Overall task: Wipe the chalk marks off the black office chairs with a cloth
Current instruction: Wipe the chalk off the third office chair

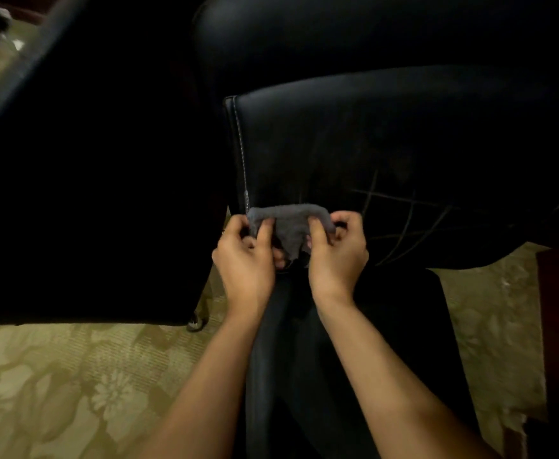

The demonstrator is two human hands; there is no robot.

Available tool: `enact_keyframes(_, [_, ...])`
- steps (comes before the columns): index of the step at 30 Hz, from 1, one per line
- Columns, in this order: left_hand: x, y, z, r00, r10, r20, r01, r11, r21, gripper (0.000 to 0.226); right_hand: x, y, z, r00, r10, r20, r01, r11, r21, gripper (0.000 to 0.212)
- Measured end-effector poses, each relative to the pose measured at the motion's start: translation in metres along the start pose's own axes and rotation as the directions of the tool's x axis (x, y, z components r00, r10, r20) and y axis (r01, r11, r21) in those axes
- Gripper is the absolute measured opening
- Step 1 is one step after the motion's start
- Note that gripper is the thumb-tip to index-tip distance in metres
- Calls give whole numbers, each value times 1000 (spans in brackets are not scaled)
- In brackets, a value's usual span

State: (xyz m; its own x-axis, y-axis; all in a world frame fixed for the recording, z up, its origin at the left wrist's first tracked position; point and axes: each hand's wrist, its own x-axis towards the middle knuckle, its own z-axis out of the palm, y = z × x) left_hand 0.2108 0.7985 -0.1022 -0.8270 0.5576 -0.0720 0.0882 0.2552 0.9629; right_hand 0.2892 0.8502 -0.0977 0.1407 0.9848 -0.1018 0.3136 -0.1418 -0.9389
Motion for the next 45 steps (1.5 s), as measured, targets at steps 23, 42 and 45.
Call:
enact_keyframes(23, [-11, 37, 30, 871, -480, -107, 402, 821, -405, 38, 3, -35, 1, 859, 511, 19, -492, 816, 303, 27])
enact_keyframes(42, [18, -10, 13, 707, 660, 253, -703, 618, 352, 54, 33, 12, -18, 661, -654, 368, 730, 447, -517, 58])
enact_keyframes(45, [24, -10, 23, 699, 678, 226, -686, 546, 482, 44, 47, 13, -14, 587, -733, 344, 783, 405, -473, 49])
